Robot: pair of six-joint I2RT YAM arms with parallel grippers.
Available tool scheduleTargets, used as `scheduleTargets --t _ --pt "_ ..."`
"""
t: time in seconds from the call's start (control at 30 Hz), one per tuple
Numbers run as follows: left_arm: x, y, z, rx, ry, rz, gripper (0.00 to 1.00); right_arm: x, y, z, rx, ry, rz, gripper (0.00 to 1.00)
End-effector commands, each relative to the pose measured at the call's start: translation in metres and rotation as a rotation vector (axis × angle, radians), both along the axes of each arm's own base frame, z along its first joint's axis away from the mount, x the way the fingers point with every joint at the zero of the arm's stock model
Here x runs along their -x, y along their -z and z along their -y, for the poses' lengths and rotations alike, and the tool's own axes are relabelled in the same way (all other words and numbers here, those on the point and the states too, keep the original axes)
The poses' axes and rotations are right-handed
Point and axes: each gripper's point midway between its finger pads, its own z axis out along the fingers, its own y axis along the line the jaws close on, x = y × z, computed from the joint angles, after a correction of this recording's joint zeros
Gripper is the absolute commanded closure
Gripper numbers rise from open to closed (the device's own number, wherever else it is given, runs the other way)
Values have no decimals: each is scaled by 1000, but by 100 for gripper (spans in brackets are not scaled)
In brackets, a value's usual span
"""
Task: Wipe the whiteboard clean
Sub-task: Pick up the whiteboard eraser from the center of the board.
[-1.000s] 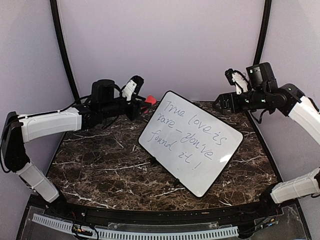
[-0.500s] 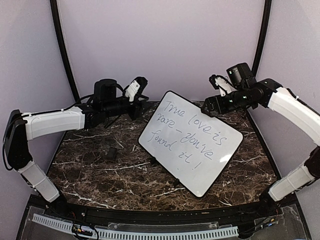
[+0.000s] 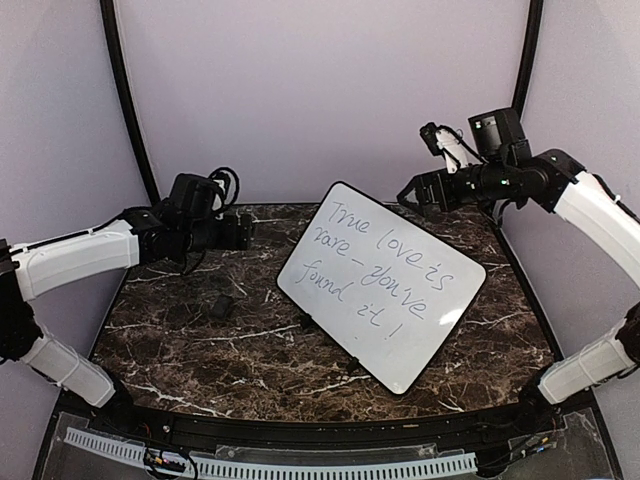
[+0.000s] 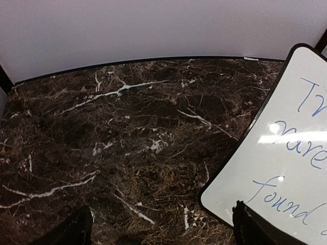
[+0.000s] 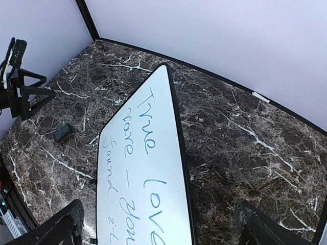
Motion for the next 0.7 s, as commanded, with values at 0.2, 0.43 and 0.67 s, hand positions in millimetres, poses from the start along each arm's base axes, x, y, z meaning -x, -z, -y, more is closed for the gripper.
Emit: scheduleTargets --t 0.2,0.43,0.67 --pt "57 99 -56 -120 -182 -296 6 33 -18 -35 -78 -91 43 1" --pt "60 141 -67 -268 -200 -394 7 44 -25 -42 -106 -118 54 1" --pt "55 159 -61 -273 -175 -428 14 49 -35 -44 -130 -136 80 1"
